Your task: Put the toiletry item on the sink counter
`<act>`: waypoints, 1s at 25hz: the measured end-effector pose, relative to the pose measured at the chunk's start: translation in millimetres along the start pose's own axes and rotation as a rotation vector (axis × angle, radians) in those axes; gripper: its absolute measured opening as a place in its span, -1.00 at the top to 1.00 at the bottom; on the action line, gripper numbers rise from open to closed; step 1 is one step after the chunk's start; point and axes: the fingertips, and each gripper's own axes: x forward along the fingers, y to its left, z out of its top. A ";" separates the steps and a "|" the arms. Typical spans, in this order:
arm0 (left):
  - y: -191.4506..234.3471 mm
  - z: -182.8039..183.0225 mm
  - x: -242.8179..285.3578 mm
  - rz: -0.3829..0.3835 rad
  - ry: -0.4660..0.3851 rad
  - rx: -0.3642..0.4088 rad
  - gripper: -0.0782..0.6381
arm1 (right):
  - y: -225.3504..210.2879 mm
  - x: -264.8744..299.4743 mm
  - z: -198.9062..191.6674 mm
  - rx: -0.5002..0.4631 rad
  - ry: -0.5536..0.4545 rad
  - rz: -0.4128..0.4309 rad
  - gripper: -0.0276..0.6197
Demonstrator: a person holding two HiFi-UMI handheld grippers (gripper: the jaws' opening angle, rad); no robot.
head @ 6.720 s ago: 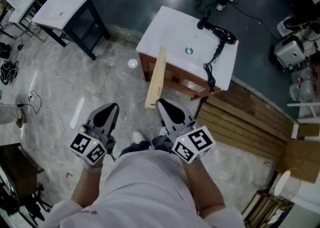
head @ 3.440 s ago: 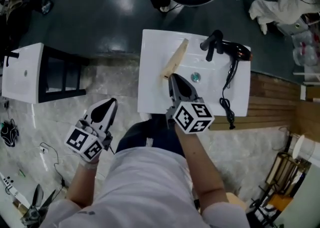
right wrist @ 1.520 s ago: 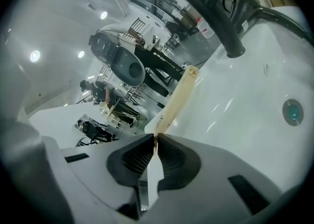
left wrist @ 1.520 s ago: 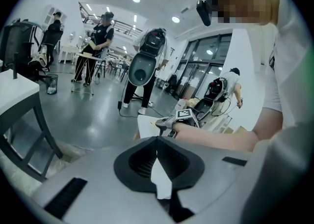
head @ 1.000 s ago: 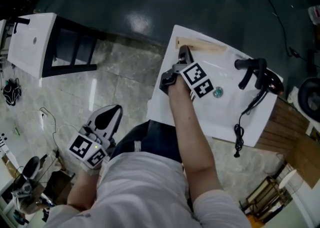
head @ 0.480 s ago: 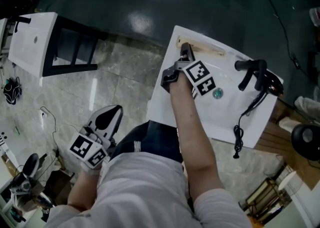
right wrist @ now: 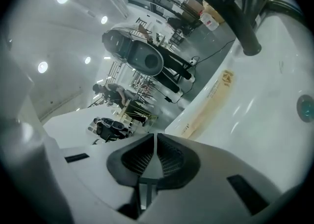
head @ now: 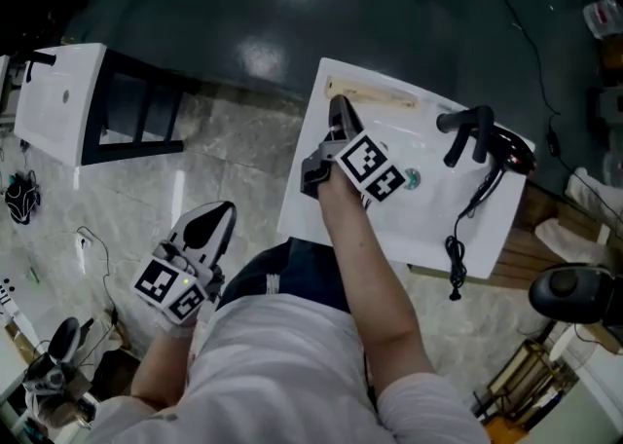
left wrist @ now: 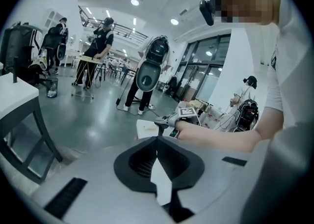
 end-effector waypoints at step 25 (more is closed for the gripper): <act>-63.9 68.3 44.8 -0.201 -0.074 0.113 0.73 | 114.8 -150.4 44.0 -0.613 -0.001 0.173 0.83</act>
